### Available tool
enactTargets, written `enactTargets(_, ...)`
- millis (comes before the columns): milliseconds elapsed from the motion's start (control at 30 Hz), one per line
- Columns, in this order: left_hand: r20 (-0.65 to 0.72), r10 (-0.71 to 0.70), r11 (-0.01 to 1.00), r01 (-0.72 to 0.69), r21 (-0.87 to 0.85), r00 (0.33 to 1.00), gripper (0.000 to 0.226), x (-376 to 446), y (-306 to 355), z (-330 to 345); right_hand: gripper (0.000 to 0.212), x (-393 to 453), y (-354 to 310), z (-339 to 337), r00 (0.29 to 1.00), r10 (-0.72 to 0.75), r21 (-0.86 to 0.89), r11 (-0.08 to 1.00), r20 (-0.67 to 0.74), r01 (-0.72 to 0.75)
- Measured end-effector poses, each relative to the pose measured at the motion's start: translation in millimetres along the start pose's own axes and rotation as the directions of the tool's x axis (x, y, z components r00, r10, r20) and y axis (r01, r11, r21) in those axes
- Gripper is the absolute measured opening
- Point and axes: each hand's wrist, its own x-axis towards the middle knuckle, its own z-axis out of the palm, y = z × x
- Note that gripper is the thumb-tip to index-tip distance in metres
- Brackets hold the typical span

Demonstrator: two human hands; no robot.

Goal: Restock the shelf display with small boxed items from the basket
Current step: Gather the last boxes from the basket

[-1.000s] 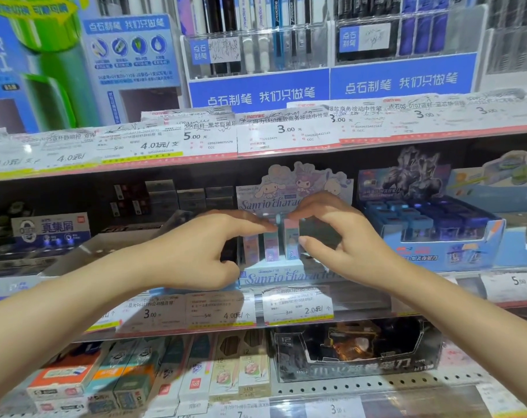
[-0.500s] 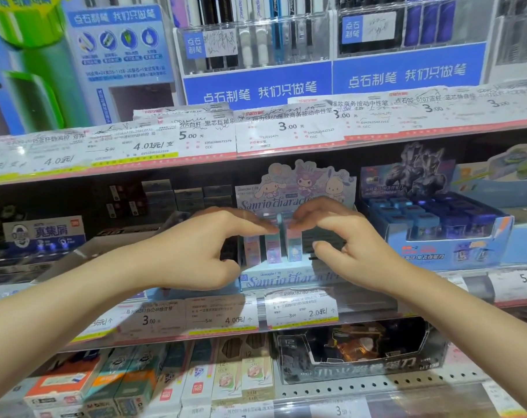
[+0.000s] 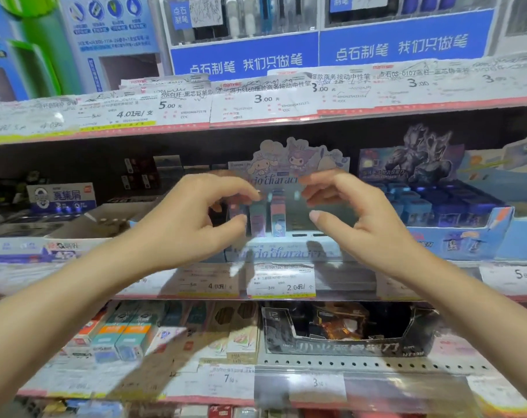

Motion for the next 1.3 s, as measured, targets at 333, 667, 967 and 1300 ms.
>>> enactTargets(333,0.044,-0.216,0.958,0.221,-0.181,0.975,0.027,-74.4,48.1,29.2,0.011,-77.4,-19.7,5.9,0.973,0.090,0.164,0.978,0.212,-0.126)
enactTargets(667,0.356,-0.392,0.837,0.489,-0.247,0.849,0.017,-199.0,48.6,70.4,0.010,-188.0,-29.1,82.7,0.721,0.445,0.063,0.828,0.531,-0.557)
enactTargets(967,0.626,-0.505,0.635,0.747,-0.197,0.595,0.015,-315.8,27.2,159.7,0.021,-304.2,3.3,168.6,0.490,0.588,-0.092,0.695,0.644,-0.713)
enactTargets(1300,0.760,-0.570,0.402,0.913,-0.073,0.312,0.026,-455.4,-16.1,363.4,0.005,-475.3,147.8,281.2,0.180,0.744,-0.403,0.529,0.643,-0.747)
